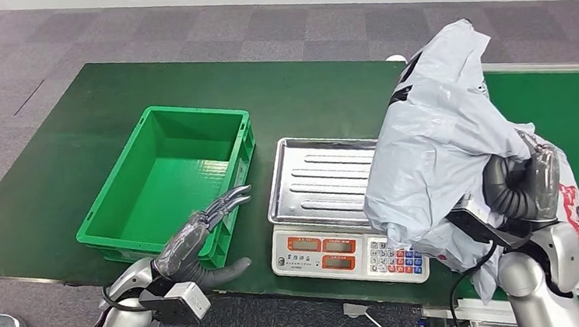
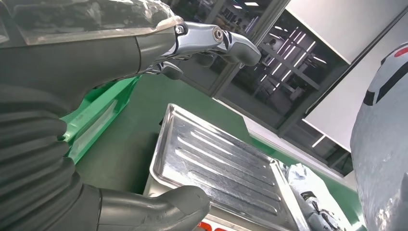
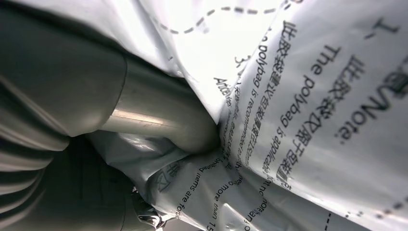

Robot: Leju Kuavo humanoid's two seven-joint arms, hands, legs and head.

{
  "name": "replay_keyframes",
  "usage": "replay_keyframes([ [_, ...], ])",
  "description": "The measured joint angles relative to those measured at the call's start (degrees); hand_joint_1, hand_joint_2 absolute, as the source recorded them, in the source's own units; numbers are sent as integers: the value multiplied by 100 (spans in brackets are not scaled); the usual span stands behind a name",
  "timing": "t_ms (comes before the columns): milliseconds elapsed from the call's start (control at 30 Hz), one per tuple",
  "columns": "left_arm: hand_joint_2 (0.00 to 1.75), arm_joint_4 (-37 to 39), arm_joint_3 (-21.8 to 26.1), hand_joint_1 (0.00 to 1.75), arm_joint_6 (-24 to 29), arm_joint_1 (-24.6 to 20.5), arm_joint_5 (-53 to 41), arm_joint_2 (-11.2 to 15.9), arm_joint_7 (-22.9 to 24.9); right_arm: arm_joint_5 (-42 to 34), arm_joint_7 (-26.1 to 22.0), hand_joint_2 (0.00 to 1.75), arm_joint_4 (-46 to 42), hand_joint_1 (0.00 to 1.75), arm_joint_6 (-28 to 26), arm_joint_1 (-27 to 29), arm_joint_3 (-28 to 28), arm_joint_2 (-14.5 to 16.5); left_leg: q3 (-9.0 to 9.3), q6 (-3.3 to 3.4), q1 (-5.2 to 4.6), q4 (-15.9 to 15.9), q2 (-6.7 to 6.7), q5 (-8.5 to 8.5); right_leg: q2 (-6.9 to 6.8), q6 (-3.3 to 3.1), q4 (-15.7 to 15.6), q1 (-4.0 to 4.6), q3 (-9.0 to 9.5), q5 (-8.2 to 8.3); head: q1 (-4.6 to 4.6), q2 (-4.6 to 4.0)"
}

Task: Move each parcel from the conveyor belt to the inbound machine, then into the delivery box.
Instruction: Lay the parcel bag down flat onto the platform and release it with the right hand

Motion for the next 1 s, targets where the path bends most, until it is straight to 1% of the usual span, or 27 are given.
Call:
replay_keyframes([
  [400, 175, -9, 0, 0, 0, -4, -45, -1, 57, -26, 54, 175, 215, 175, 27, -168, -1, 0, 0, -1, 0, 0, 0, 1, 1, 0, 0, 0, -1, 0, 0, 0],
  [667, 175, -11, 0, 0, 0, -12, -50, -2, 79, 148, 251, 175, 523, 175, 326, -294, 1, -16, 0, -2, 0, 0, 0, 3, 0, 0, 0, 0, 0, 0, 0, 0],
  [1000, 175, -9, 0, 0, 0, -12, -49, -2, 75, 299, 385, 175, 748, 175, 493, -400, 6, -44, 0, -3, 0, 0, 0, 2, 0, 0, 0, 1, -1, 0, 0, 0],
])
